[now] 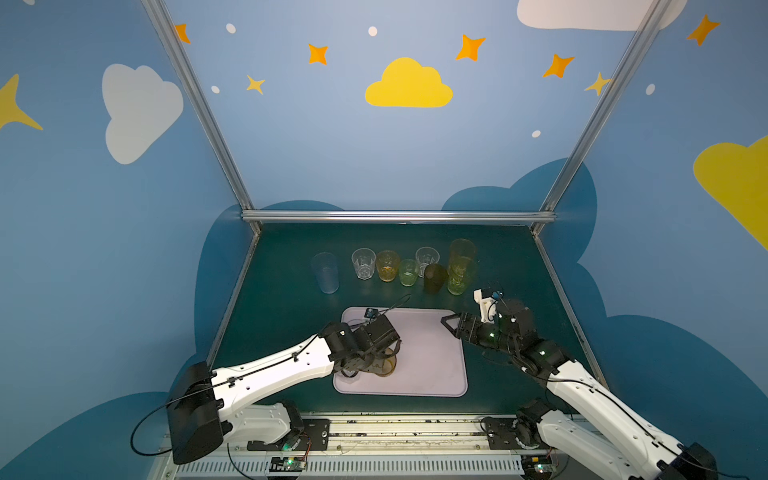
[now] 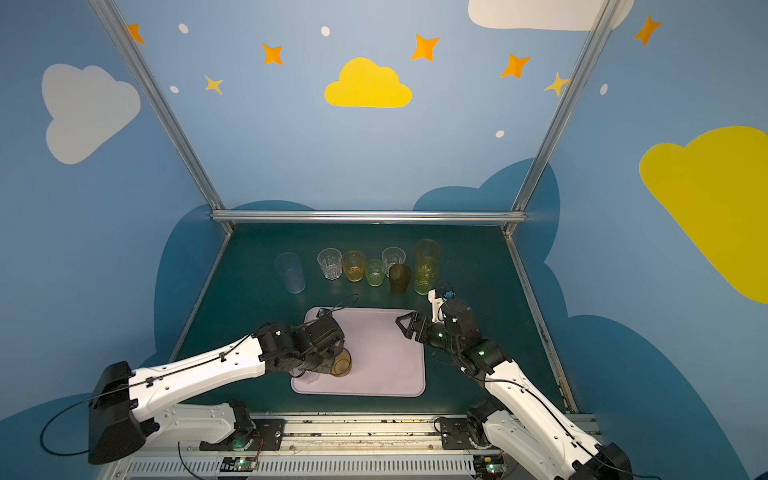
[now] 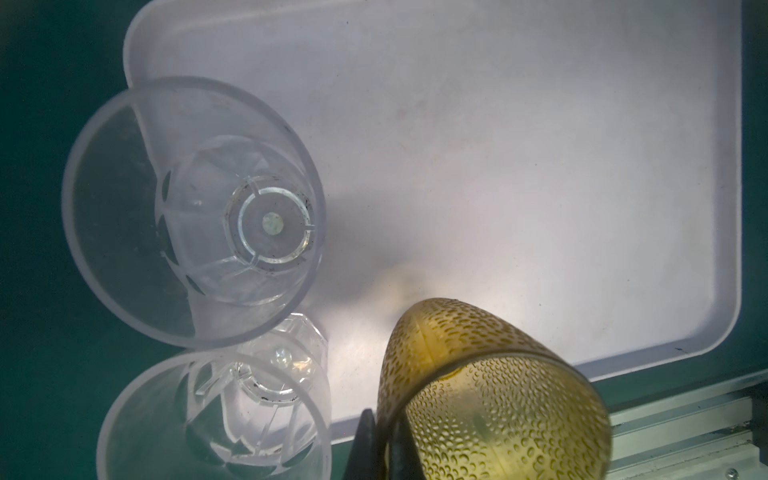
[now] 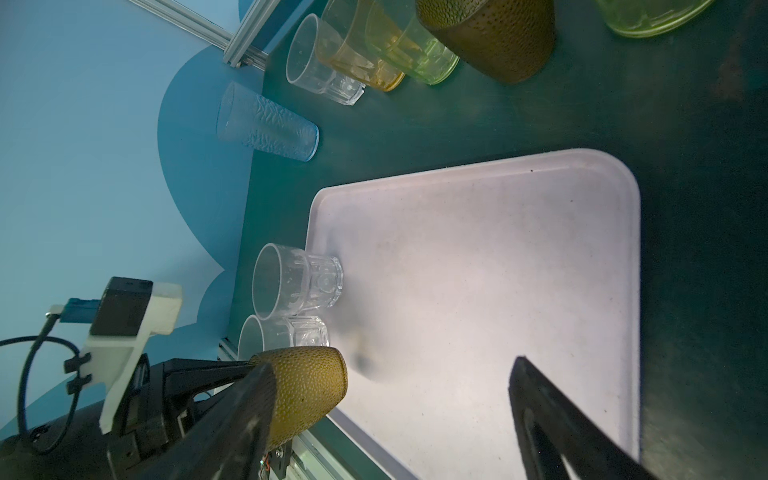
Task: Place the glasses into the tray
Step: 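Lower the gold glass onto the tray beside the clear glasses, open left gripper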
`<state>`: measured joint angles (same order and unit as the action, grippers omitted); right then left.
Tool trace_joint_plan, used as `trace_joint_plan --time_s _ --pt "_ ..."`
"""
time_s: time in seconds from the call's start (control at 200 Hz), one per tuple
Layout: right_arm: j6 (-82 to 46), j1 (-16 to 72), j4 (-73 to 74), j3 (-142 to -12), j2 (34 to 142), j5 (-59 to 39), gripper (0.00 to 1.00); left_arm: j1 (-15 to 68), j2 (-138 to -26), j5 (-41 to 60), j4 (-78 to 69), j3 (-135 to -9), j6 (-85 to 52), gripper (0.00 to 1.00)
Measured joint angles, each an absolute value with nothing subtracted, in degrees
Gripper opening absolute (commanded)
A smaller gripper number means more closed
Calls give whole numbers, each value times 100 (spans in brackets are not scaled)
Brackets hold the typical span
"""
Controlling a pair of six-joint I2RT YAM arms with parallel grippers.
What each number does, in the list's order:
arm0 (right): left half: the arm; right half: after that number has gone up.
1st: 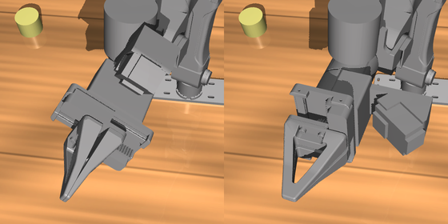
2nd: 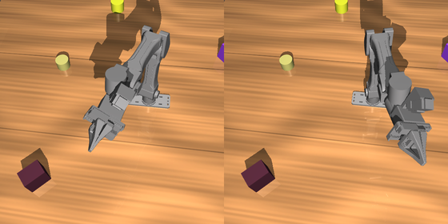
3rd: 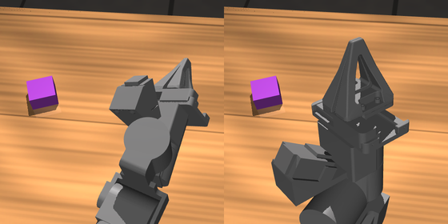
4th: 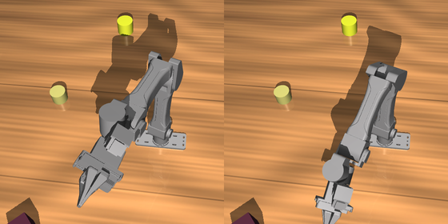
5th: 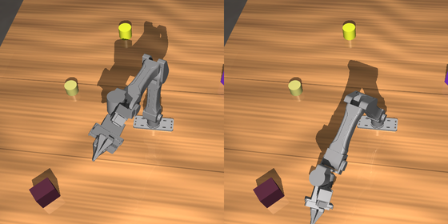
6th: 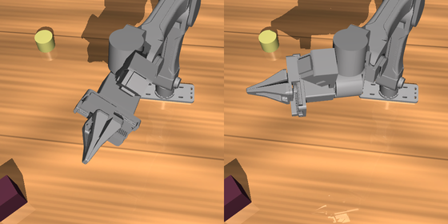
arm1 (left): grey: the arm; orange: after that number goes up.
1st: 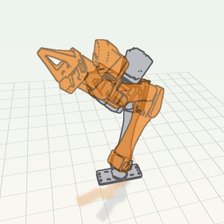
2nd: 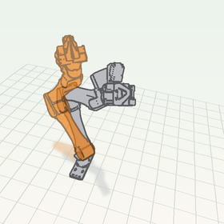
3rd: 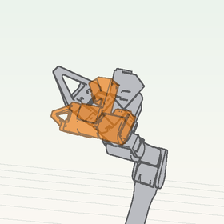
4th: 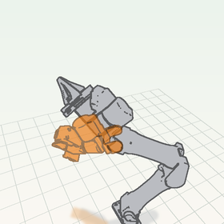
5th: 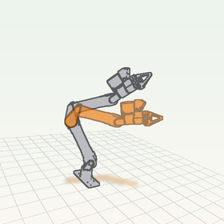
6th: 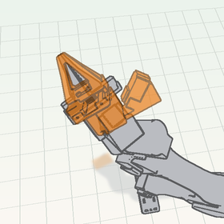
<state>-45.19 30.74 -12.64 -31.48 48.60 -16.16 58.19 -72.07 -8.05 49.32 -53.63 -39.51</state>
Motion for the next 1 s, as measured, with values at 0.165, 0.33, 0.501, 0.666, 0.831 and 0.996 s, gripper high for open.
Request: trace_joint_plan --time_s 0.165,0.33,0.501,0.666,0.831,0.996 --pt "-4521 3074 -1264 -3148 4882 -1616 87 5819 -7310 -805 4969 -5363 -3957 4" --pt "-4521 3074 -1264 -3148 4941 -1616 87 5826 -7321 -803 5006 -5360 -3964 4" --pt "-4521 3072 -1264 -3148 4995 -1616 87 5833 -7338 -803 5039 -5358 -3962 4" --pt "-4523 3072 -1262 -3148 5026 -1616 87 5859 -7373 -794 5035 -5282 -3962 4" --pt "-4523 3072 -1260 -3148 5074 -1616 87 5878 -7441 -781 5017 -5260 -3968 10" --pt "-4523 3072 -1260 -3148 5107 -1616 87 5900 -7500 -779 4971 -5260 -3966 12"
